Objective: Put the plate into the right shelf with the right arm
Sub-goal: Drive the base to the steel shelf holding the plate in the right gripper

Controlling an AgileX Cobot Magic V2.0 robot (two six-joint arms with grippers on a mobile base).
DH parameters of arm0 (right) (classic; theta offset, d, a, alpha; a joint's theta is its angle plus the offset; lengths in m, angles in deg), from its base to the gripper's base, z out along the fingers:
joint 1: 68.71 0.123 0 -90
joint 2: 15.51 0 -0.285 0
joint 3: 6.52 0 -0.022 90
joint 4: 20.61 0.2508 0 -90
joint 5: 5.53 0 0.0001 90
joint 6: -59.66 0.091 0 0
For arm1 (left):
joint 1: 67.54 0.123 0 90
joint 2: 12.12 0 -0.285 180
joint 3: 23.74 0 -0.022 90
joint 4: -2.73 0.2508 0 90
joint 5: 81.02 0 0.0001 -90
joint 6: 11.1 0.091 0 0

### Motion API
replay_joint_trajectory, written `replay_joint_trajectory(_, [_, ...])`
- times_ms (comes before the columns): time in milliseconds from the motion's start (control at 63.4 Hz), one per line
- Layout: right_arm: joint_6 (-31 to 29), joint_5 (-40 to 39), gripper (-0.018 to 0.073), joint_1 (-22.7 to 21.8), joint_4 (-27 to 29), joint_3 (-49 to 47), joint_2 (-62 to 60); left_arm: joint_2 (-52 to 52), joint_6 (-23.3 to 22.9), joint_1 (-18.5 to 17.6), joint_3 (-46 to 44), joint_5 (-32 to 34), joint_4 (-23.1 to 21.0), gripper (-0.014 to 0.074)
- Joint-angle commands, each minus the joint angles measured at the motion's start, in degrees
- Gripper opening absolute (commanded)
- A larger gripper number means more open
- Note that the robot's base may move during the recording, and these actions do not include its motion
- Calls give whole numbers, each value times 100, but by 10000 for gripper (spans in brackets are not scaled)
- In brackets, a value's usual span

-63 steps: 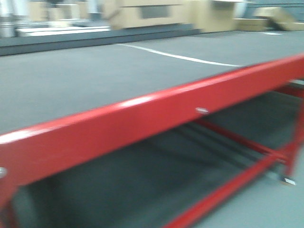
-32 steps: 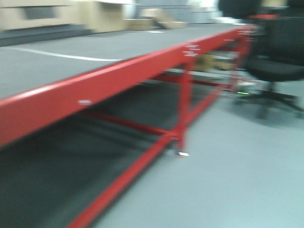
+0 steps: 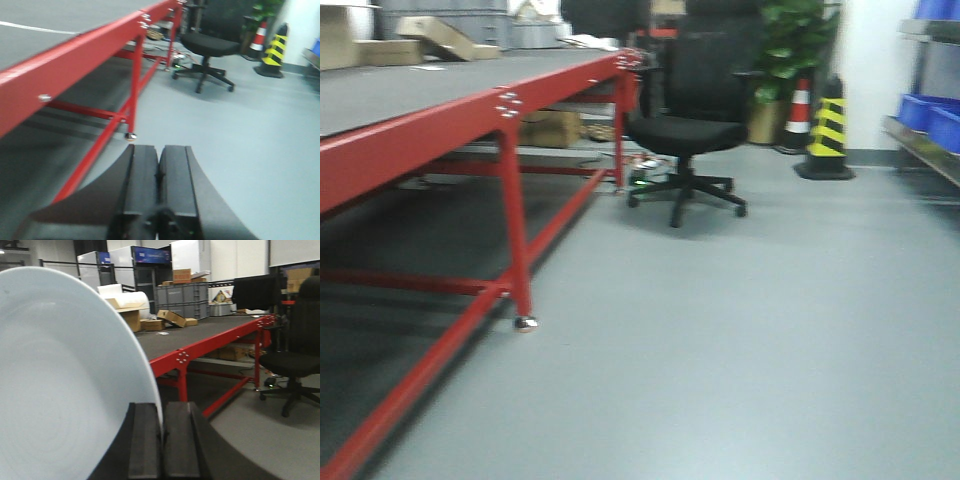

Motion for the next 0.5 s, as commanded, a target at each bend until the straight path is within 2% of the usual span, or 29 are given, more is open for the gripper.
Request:
replay_joint_trajectory(0, [11,-592,56,-2,-61,-168,84,24,-34,-38,57,483,-13,-47])
replay_joint_trajectory(489, [11,-587,56,-2,-61,-168,103,24,-34,-38,57,483,-13,-47])
